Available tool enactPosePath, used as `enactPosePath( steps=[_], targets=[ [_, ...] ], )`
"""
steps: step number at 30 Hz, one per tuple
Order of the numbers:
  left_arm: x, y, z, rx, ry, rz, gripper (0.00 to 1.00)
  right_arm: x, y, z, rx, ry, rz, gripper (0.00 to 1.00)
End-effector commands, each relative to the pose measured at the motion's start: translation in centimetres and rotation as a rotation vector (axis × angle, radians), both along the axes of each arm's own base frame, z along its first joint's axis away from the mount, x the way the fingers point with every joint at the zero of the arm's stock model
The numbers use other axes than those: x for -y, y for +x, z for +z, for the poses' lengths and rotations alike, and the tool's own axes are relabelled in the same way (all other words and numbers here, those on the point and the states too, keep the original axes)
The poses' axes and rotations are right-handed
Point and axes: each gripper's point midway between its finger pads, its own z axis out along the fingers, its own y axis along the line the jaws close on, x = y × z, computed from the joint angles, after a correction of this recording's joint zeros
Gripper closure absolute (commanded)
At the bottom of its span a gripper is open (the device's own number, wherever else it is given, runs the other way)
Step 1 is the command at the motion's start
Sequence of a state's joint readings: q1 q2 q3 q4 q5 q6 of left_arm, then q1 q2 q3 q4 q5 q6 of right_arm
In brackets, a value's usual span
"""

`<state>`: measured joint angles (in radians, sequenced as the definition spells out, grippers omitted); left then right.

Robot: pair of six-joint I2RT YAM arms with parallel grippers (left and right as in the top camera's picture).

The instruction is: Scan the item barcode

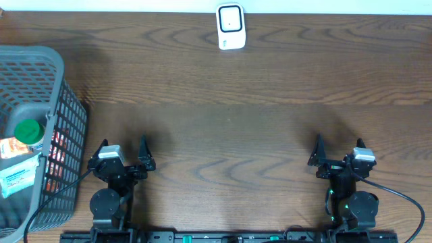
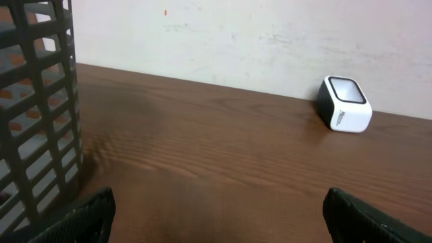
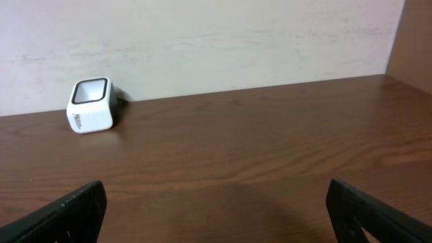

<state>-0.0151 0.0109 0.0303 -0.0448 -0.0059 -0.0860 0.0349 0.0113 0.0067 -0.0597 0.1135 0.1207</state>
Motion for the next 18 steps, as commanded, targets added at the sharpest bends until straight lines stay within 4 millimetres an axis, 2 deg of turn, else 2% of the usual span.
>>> enactPosePath(
  steps=[1,9,13,18],
  targets=[
    [-0.4,0.0,-1.7,-0.045,-0.006,0.02,0.02,0.1,0.0,-0.2,-0.006,-0.014,-0.005,0.01],
    [-0.3,0.0,-1.7,-0.044,-0.006,0.019,0.02,0.1,0.0,-0.2,-0.006,-0.014,-0.005,0.01],
    [1.9,0.0,-1.5,-0.037,-0.027,-0.109,0.02,0.1,0.0,-0.2,-0.006,-0.014,-0.005,0.01],
    [2.1,0.0,-1.6,-0.042,-0.025,-0.122,0.02,0.1,0.0,-0.2,-0.006,-0.014,-0.005,0.01]
  ],
)
